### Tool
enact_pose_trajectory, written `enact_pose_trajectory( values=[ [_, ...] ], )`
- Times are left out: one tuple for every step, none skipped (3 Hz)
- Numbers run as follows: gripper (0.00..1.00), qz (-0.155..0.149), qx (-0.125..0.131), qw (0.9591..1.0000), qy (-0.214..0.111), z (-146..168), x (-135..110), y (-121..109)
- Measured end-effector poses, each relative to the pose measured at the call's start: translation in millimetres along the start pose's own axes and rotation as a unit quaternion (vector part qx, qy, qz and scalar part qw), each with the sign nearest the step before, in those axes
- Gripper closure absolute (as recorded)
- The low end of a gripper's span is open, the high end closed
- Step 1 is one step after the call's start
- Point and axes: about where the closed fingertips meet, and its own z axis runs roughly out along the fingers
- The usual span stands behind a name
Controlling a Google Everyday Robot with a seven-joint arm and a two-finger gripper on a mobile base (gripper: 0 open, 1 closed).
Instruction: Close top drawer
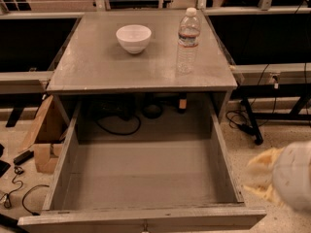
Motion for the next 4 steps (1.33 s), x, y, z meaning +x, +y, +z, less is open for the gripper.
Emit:
enact_pose_trajectory(
  values=[
    [0.96, 0.030, -0.056, 0.9976, 0.030, 72.4, 49.7, 75.7],
    [1.00, 0.043, -0.088, 0.9948, 0.026, 123.3, 79.4, 121.6],
    [1.00, 0.054, -0.090, 0.9945, 0.002, 160.6, 90.5, 137.3],
    [1.00, 0.054, -0.090, 0.9945, 0.002, 160.7, 90.5, 137.2]
  ],
)
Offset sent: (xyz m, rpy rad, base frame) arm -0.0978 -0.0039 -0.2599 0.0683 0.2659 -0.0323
